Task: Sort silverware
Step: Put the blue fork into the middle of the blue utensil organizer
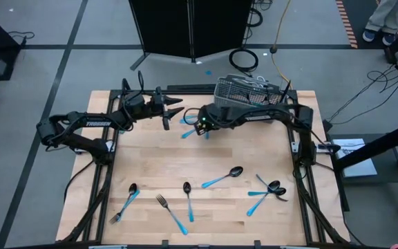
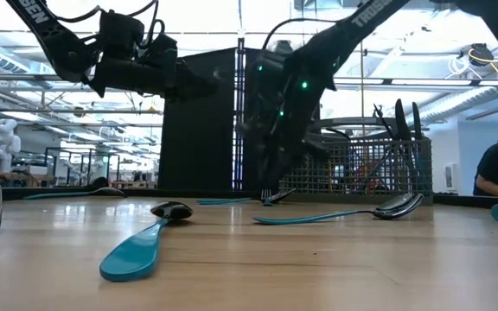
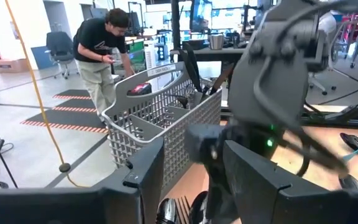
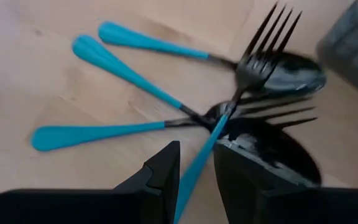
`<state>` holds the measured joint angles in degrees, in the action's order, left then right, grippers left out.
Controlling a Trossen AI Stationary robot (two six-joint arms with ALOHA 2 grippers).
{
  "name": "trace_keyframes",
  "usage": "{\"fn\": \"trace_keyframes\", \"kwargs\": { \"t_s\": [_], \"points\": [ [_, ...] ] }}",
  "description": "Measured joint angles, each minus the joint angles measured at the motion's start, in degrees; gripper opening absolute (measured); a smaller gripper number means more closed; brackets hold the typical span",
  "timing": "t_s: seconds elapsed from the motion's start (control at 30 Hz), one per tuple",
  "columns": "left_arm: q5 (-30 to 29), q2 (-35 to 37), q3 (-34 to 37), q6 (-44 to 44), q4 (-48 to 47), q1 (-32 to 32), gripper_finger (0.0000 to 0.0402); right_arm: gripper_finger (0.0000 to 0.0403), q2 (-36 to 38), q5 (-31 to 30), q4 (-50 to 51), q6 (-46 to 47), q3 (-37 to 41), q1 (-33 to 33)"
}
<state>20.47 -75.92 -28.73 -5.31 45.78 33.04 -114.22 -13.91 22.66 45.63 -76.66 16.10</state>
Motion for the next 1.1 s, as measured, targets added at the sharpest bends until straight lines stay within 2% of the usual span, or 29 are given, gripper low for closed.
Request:
{"fn": "trace_keyframes", "kwargs": {
  "t_s": [0.2,0.63,0.93,1.1],
  "points": [
    [0.0,0.0,0.0,0.0,0.0,0.0,0.0161,0.0093,-3.0,0.2,-3.1,0.5,0.0,0.0],
    [0.0,0.0,0.0,0.1,-0.2,0.0,0.0161,0.0093,-4.6,-6.0,-2.7,1.7,0.0,0.0],
    [0.0,0.0,0.0,0.3,-0.2,0.0,0.0161,0.0092,-8.6,-6.8,-5.4,1.0,-0.3,-0.1],
    [0.0,0.0,0.0,0.2,-0.2,0.0,0.0161,0.0057,-8.6,-6.8,-3.3,0.6,-0.3,-0.2]
  ]
}}
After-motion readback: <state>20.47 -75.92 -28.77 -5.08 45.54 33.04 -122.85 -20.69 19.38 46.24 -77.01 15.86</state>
